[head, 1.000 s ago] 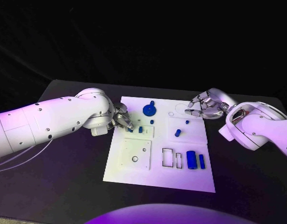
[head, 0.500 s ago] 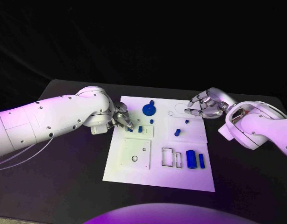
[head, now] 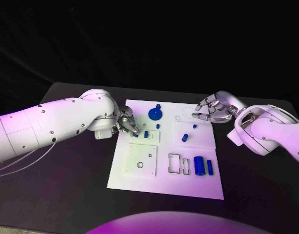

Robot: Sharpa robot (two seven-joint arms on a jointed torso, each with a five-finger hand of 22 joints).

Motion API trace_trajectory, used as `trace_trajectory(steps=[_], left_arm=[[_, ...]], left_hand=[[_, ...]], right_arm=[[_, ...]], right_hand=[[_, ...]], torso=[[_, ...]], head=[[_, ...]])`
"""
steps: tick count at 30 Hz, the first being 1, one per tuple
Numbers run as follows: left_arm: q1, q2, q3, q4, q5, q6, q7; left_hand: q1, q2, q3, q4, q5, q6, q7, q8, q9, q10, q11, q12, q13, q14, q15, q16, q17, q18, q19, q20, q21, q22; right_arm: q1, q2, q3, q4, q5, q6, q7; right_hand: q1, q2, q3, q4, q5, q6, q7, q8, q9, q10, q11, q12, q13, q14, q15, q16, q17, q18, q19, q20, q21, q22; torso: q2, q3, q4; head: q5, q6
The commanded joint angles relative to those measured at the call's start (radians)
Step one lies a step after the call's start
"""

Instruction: Assemble the parts on the task board

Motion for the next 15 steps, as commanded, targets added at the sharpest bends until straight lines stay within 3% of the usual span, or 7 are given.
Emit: trace_trajectory(steps=[1,4,15], left_arm=[[-0.004,0.006,-0.004,-0.001,0.002,0.023,-0.016],[-0.004,0.009,-0.004,-0.003,0.006,0.024,-0.022],[-0.003,0.019,-0.007,-0.01,0.009,0.043,-0.04]], left_hand=[[-0.02,0.0,0.15,-0.163,0.023,0.045,-0.035,0.003,-0.002,0.013,0.0,0.008,0.006,0.104,-0.005,0.004,0.263,0.014,0.021,-0.008,0.003,0.216],[-0.04,-0.003,0.132,-0.164,0.05,0.051,-0.035,0.003,-0.005,0.02,0.001,0.013,0.012,0.104,-0.005,0.004,0.263,0.014,0.02,-0.007,0.001,0.215],[-0.063,0.001,0.095,-0.148,0.037,0.062,-0.041,0.004,-0.01,0.032,-0.001,0.024,0.026,0.104,-0.005,0.004,0.263,0.014,0.021,-0.004,0.003,0.216]], right_arm=[[-0.001,0.001,0.0,0.001,-0.004,0.01,0.003],[-0.001,0.001,0.0,0.002,-0.004,0.01,0.003],[-0.001,0.0,0.0,0.003,-0.004,0.01,0.003]], right_hand=[[0.004,0.004,0.001,0.005,0.005,-0.006,-0.003,0.005,0.001,0.001,-0.008,0.001,0.015,0.098,-0.007,-0.004,0.235,0.017,0.033,-0.008,-0.004,0.207],[0.004,0.004,0.001,0.005,0.005,-0.006,-0.003,0.005,0.001,0.001,-0.008,0.001,0.015,0.098,-0.007,-0.004,0.235,0.017,0.033,-0.008,-0.004,0.207],[0.008,0.004,-0.003,0.011,0.006,-0.009,-0.003,0.006,0.007,-0.001,-0.008,-0.001,0.013,0.098,-0.008,-0.005,0.234,0.017,0.033,-0.009,-0.006,0.207]], torso=[[0.0,0.0001,0.0001],[0.0,0.0003,0.0],[0.0,0.0003,-0.0007]], head=[[0.0,-0.001],[0.0,-0.001],[0.0,-0.004]])
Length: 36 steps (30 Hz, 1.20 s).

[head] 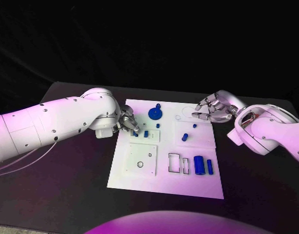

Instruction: Assemble the parts on the task board

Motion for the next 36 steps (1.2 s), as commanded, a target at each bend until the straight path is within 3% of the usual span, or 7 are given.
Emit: trace_trajectory(steps=[1,11,18,30,33,36], left_arm=[[-0.006,0.007,-0.006,-0.001,0.008,0.041,-0.022],[-0.006,0.014,-0.007,-0.004,0.001,0.052,-0.032],[-0.006,0.017,-0.008,-0.005,-0.007,0.054,-0.037],[-0.006,0.02,-0.009,-0.008,-0.021,0.061,-0.04],[-0.006,0.021,-0.009,-0.008,-0.022,0.061,-0.04],[-0.006,0.022,-0.009,-0.009,-0.024,0.061,-0.04]], left_hand=[[-0.006,0.002,0.081,-0.087,-0.008,0.039,-0.032,0.005,0.0,0.009,0.0,0.005,0.003,0.104,-0.005,0.004,0.264,0.014,0.021,-0.004,0.003,0.216],[-0.013,0.005,0.069,-0.078,-0.013,0.046,-0.035,0.005,-0.003,0.015,-0.002,0.011,0.01,0.104,-0.006,0.004,0.264,0.012,0.024,-0.003,0.009,0.218],[-0.031,-0.005,0.032,-0.06,-0.022,0.053,-0.04,0.002,-0.01,0.02,-0.005,0.011,0.014,0.104,-0.009,0.004,0.264,0.011,0.026,-0.003,0.011,0.219],[-0.058,-0.028,-0.02,-0.02,-0.09,0.064,-0.046,-0.008,-0.024,0.022,-0.01,0.011,0.019,0.104,-0.012,0.004,0.264,0.011,0.028,-0.005,0.012,0.22],[-0.063,-0.036,-0.032,-0.005,-0.125,0.069,-0.048,-0.011,-0.029,0.023,-0.011,0.011,0.02,0.104,-0.013,0.004,0.264,0.011,0.029,-0.005,0.013,0.22],[-0.065,-0.039,-0.038,0.002,-0.14,0.071,-0.048,-0.012,-0.031,0.023,-0.011,0.01,0.021,0.104,-0.013,0.004,0.264,0.01,0.029,-0.006,0.013,0.22]], right_arm=[[-0.001,0.0,0.0,0.002,-0.004,0.01,0.003],[-0.001,0.0,0.0,0.002,-0.004,0.01,0.005],[-0.001,0.0,0.0,0.002,-0.004,0.01,0.005],[-0.001,0.0,0.0,0.002,-0.004,0.009,0.006],[-0.001,0.0,0.0,0.002,-0.004,0.009,0.007],[-0.001,0.001,0.0,0.002,-0.004,0.009,0.007]], right_hand=[[0.008,0.004,-0.003,0.01,0.006,-0.008,-0.003,0.006,0.005,-0.001,-0.008,-0.001,0.013,0.098,-0.008,-0.005,0.235,0.017,0.033,-0.008,-0.006,0.207],[0.008,0.004,-0.003,0.01,0.006,-0.008,-0.003,0.006,0.005,-0.001,-0.008,-0.001,0.013,0.098,-0.008,-0.005,0.235,0.017,0.033,-0.008,-0.006,0.207],[0.009,0.004,-0.003,0.011,0.006,-0.008,-0.003,0.006,0.006,0.0,-0.008,-0.001,0.013,0.098,-0.008,-0.005,0.234,0.017,0.034,-0.008,-0.006,0.207],[0.009,0.004,-0.003,0.011,0.006,-0.008,-0.003,0.006,0.006,0.0,-0.008,-0.001,0.013,0.098,-0.008,-0.005,0.234,0.017,0.034,-0.008,-0.006,0.207],[0.009,0.004,-0.003,0.011,0.006,-0.008,-0.003,0.006,0.006,0.0,-0.008,-0.001,0.013,0.098,-0.008,-0.005,0.234,0.017,0.034,-0.008,-0.006,0.207],[0.009,0.004,-0.003,0.011,0.006,-0.008,-0.003,0.006,0.006,0.0,-0.008,-0.001,0.013,0.098,-0.008,-0.005,0.234,0.017,0.034,-0.008,-0.006,0.207]], torso=[[0.0,0.0001,-0.0001],[0.0,0.0002,0.0003],[0.0,-0.0003,0.0005],[0.0,-0.0008,0.0007],[0.0,-0.0006,0.0008],[0.0,-0.0006,0.0005]], head=[[0.0,-0.001],[-0.002,-0.005],[-0.003,-0.008],[-0.004,-0.007],[-0.006,-0.008],[-0.006,-0.009]])
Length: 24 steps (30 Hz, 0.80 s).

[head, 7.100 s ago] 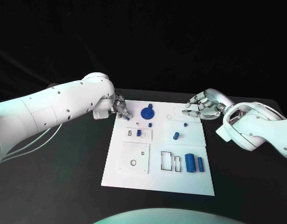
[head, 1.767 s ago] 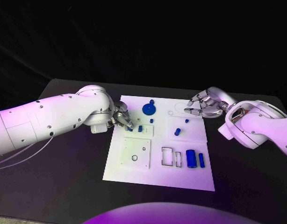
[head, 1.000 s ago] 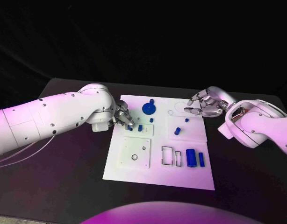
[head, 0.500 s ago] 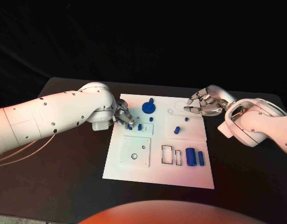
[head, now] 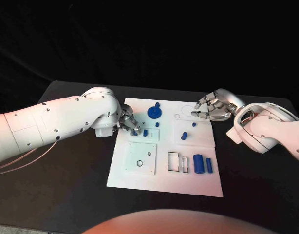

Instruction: Assemble the parts on the task board

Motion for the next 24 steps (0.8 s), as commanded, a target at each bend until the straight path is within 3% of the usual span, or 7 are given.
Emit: trace_trajectory(steps=[1,5,18,24], left_arm=[[-0.007,0.004,-0.005,0.001,-0.001,0.041,-0.011],[-0.007,0.004,-0.006,-0.001,-0.004,0.04,-0.012],[-0.007,0.002,-0.007,-0.006,-0.01,0.025,-0.013],[-0.007,-0.006,-0.004,0.002,-0.014,0.009,-0.007]], left_hand=[[-0.01,-0.006,-0.007,0.009,-0.02,0.0,0.006,-0.006,-0.005,0.004,0.001,0.005,0.002,0.104,-0.006,0.004,0.263,0.01,0.029,-0.006,0.006,0.221],[-0.012,-0.013,-0.02,0.026,-0.059,0.004,0.006,-0.007,-0.009,0.004,0.001,0.005,0.004,0.104,-0.006,0.004,0.263,0.01,0.03,-0.006,0.006,0.221],[-0.02,-0.021,-0.046,0.057,-0.094,0.01,0.007,-0.008,-0.014,0.005,0.001,0.004,0.005,0.104,-0.006,0.004,0.263,0.009,0.032,-0.006,0.008,0.222],[-0.021,-0.032,-0.09,0.1,-0.136,0.012,0.006,-0.009,-0.019,0.005,0.002,0.001,0.004,0.104,-0.006,0.004,0.263,0.01,0.032,-0.005,0.008,0.222]], right_arm=[[-0.001,0.001,0.0,0.001,-0.005,0.009,0.006],[-0.001,0.001,0.0,0.001,-0.005,0.009,0.006],[-0.001,0.0,0.0,0.001,-0.004,0.008,0.007],[-0.001,0.0,0.0,0.001,-0.004,0.007,0.008]], right_hand=[[0.009,0.004,0.002,0.006,0.006,-0.005,0.0,0.006,0.001,0.0,-0.008,-0.001,0.013,0.098,-0.008,-0.005,0.235,0.017,0.037,-0.005,-0.006,0.208],[0.009,0.004,0.002,0.006,0.006,-0.005,0.0,0.006,0.001,0.0,-0.008,-0.001,0.013,0.098,-0.008,-0.005,0.235,0.017,0.037,-0.005,-0.006,0.208],[0.009,0.004,-0.001,0.01,0.005,-0.007,0.0,0.006,0.004,-0.002,-0.008,-0.002,0.011,0.098,-0.008,-0.006,0.234,0.017,0.035,-0.005,-0.009,0.207],[0.009,0.004,-0.001,0.01,0.005,-0.007,0.0,0.006,0.004,-0.002,-0.008,-0.002,0.011,0.098,-0.008,-0.006,0.234,0.017,0.035,-0.005,-0.009,0.207]], torso=[[0.0,0.0,-0.0002],[0.0,0.0003,-0.0003],[0.0,-0.0003,-0.0009],[0.0,-0.0007,-0.0005]], head=[[-0.001,-0.001],[0.0,-0.001],[-0.002,0.0],[-0.004,0.003]])
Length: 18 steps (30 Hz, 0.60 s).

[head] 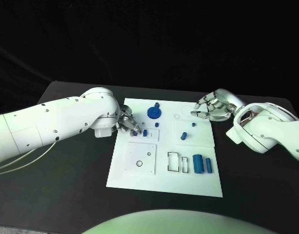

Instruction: Assemble the parts on the task board

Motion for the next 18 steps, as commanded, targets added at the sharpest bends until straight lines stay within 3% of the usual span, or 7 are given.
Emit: trace_trajectory(steps=[1,3,5,7,8,18], left_arm=[[-0.006,-0.005,-0.001,0.006,-0.007,0.002,-0.004],[-0.006,-0.009,0.001,0.011,-0.007,-0.003,-0.001],[-0.006,-0.012,0.002,0.015,-0.007,-0.008,0.001],[-0.006,-0.015,0.003,0.019,-0.007,-0.013,0.003],[-0.006,-0.017,0.004,0.021,-0.007,-0.015,0.003],[-0.006,-0.032,0.009,0.039,-0.007,-0.027,0.007]], left_hand=[[0.003,-0.015,-0.047,0.039,-0.053,0.005,0.0,-0.005,-0.004,0.005,0.001,0.0,-0.001,0.104,-0.006,0.004,0.263,0.01,0.032,-0.005,0.003,0.221],[0.013,-0.015,-0.109,0.075,-0.057,0.007,0.002,-0.005,-0.007,0.004,0.002,-0.003,-0.003,0.104,-0.006,0.004,0.263,0.01,0.032,-0.005,0.002,0.221],[0.038,-0.012,-0.182,0.123,-0.025,0.008,0.003,-0.003,-0.009,0.004,0.003,-0.003,-0.001,0.104,-0.005,0.004,0.263,0.01,0.033,-0.004,0.003,0.221],[0.052,-0.019,-0.216,0.154,0.038,0.008,0.003,0.0,-0.009,0.005,0.003,-0.004,-0.001,0.104,-0.005,0.004,0.263,0.01,0.032,-0.004,0.002,0.221],[0.067,-0.026,-0.246,0.18,0.131,0.007,0.002,0.003,-0.009,0.005,0.002,-0.004,0.001,0.104,-0.006,0.004,0.263,0.01,0.032,-0.006,0.002,0.221],[0.088,-0.017,-0.266,0.192,0.159,0.007,0.002,0.003,-0.01,0.006,0.002,-0.005,0.001,0.104,-0.007,0.004,0.263,0.009,0.033,-0.006,0.003,0.221]], right_arm=[[-0.001,0.0,0.0,0.001,-0.004,0.007,0.008],[-0.001,0.0,0.0,0.001,-0.004,0.007,0.008],[-0.001,0.0,0.0,0.001,-0.004,0.006,0.008],[-0.001,0.0,0.0,0.0,-0.004,0.006,0.008],[-0.001,0.0,0.0,0.0,-0.004,0.006,0.008],[-0.001,0.002,0.0,-0.002,-0.004,0.007,0.009]], right_hand=[[0.009,0.004,0.0,0.003,0.005,-0.007,0.0,0.006,0.001,-0.002,-0.008,-0.002,0.011,0.098,-0.008,-0.006,0.234,0.017,0.035,-0.005,-0.004,0.206],[0.009,0.004,0.0,0.003,0.005,-0.007,0.0,0.006,0.001,-0.002,-0.008,-0.002,0.011,0.098,-0.008,-0.006,0.234,0.017,0.035,-0.005,-0.004,0.206],[0.009,0.004,0.0,0.003,0.005,-0.007,0.0,0.006,0.001,-0.002,-0.008,-0.002,0.011,0.098,-0.008,-0.006,0.234,0.017,0.035,-0.005,-0.004,0.206],[0.009,0.004,0.0,0.003,0.005,-0.007,0.0,0.006,0.001,-0.002,-0.008,-0.002,0.011,0.098,-0.008,-0.006,0.234,0.017,0.035,-0.005,-0.004,0.206],[0.009,0.004,-0.001,0.005,0.005,-0.008,0.0,0.006,0.002,-0.003,-0.008,-0.003,0.011,0.098,-0.008,-0.006,0.233,0.018,0.035,-0.005,-0.005,0.206],[0.009,0.004,-0.001,0.005,0.005,-0.008,0.0,0.006,0.002,-0.003,-0.008,-0.003,0.011,0.098,-0.008,-0.006,0.233,0.018,0.035,-0.005,-0.005,0.206]], torso=[[0.0,-0.0008,0.0003],[0.0,-0.0006,0.0003],[0.0,-0.0007,0.0002],[0.0,-0.0008,0.0003],[0.0,-0.0008,0.0004],[0.0,-0.0002,0.0008]], head=[[-0.002,0.002],[-0.002,0.003],[-0.002,0.004],[-0.002,0.004],[-0.002,0.004],[-0.002,0.006]])
